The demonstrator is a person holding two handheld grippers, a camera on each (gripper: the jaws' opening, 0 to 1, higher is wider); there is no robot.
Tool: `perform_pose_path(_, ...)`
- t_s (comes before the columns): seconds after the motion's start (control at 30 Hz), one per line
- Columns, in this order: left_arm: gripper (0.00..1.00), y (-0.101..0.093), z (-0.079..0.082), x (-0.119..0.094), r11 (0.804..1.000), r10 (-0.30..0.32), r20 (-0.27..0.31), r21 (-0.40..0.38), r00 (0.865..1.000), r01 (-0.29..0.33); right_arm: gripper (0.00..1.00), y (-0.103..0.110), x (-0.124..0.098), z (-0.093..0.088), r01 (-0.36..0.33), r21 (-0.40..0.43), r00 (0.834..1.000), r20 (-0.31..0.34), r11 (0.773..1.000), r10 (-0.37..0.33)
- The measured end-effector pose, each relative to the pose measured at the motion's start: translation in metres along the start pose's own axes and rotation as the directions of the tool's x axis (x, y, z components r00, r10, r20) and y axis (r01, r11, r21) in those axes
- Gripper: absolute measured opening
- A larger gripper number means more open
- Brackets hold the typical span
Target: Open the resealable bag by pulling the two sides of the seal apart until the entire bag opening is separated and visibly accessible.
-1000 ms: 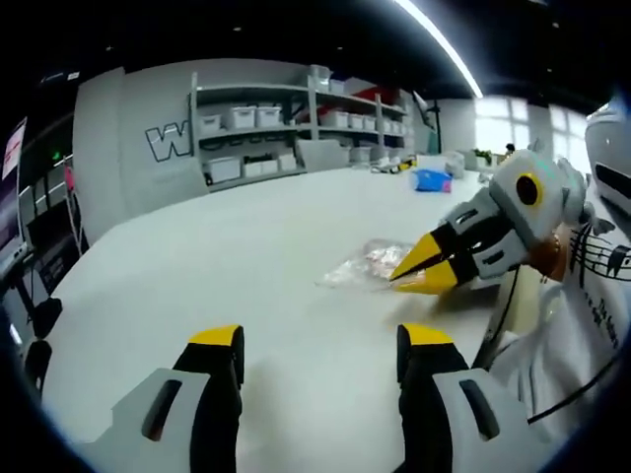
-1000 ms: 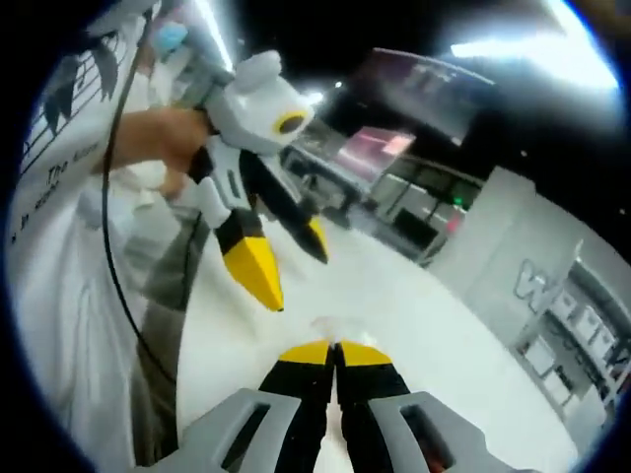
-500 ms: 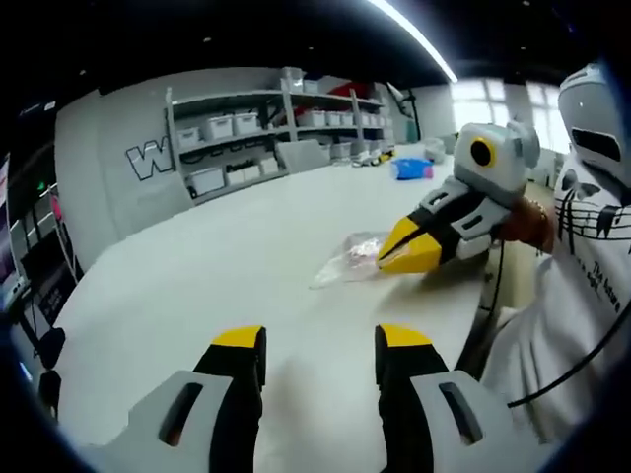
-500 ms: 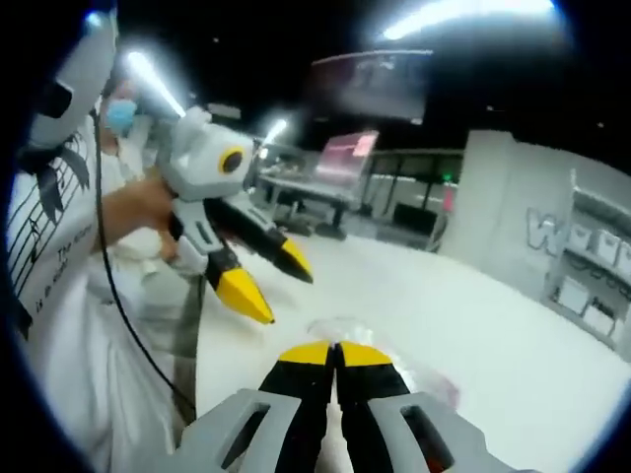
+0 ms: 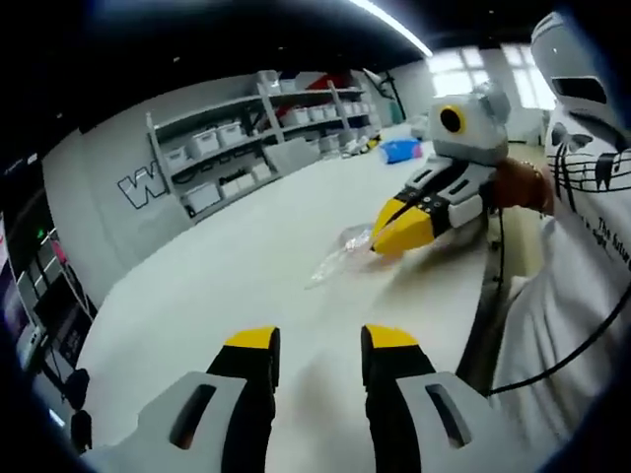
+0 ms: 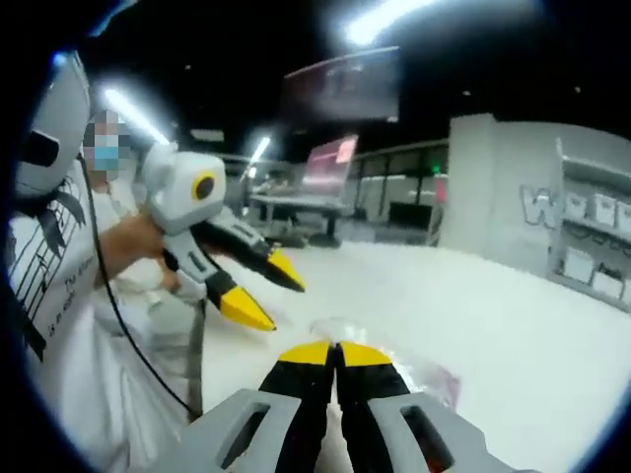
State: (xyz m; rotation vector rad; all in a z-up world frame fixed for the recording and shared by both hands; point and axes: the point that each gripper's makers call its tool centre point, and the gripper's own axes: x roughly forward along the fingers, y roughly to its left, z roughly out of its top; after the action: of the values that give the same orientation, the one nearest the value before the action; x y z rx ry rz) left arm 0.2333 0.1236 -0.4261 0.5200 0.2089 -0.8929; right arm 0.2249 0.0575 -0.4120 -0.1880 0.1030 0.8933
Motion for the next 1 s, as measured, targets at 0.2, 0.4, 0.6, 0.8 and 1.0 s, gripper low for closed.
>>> perform_pose_path(0.2,0.24,-0.008,0.015,0.004,0.989,-0.013,0.050,0.148,0.999,0.006,0.00,0.000,0.001,0.001,-0.001,0.029,1.000,0.009,1.000,0.001)
perform_pose_path(0.4,0.20,-0.010,0.017,0.008,0.978,-0.010,0.053,0.209,0.999,-0.001,0.00,0.001,0.000,-0.001,0.001,0.048,1.000,0.009,0.999,-0.001)
perform_pose_path(0.6,0.17,-0.014,0.018,0.011,0.957,-0.008,0.050,0.291,0.999,-0.007,0.00,0.001,-0.001,0.001,0.001,0.081,1.000,0.027,0.997,-0.003)
perform_pose_path(0.8,0.14,-0.021,0.029,0.015,0.928,-0.020,0.084,0.374,0.996,-0.012,0.00,0.003,0.000,0.002,-0.008,0.087,1.000,0.027,0.996,0.005)
perform_pose_path(1.0,0.11,-0.022,0.032,0.018,0.900,-0.016,0.088,0.436,0.996,-0.024,0.00,0.002,-0.002,0.003,0.001,0.099,0.999,0.034,0.995,-0.004)
